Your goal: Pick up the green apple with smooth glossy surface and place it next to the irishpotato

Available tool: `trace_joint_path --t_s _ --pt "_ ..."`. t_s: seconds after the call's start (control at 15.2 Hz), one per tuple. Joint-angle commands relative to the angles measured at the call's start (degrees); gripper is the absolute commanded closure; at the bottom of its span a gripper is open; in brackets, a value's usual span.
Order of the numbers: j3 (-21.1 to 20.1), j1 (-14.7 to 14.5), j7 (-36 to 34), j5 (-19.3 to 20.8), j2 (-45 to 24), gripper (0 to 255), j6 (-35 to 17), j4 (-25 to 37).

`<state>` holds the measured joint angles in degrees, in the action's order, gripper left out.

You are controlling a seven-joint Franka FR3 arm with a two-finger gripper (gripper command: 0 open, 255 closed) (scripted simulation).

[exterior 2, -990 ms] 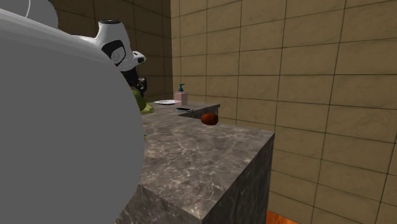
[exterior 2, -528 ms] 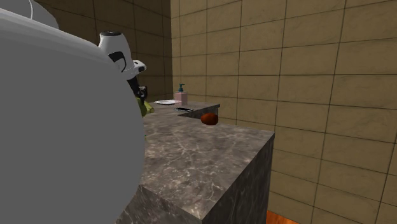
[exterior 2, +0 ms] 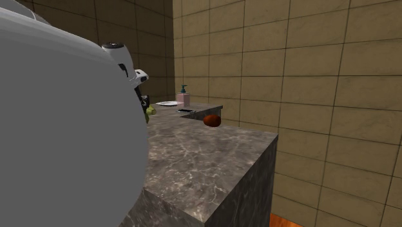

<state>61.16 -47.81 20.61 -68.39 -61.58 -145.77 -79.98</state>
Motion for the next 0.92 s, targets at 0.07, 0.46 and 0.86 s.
trace_joint_path --t_s 0.07,0.46,0.86 --pt "-1.45 0.61 0.66 -1.08 -1.28 255 -1.29 0.03" --pt "-3.70 1.60 0.58 0.13 -0.83 255 -3.01 -0.03" --pt "-4.27 1.71 0.33 0.88 -0.34 0 -3.46 -0.26"
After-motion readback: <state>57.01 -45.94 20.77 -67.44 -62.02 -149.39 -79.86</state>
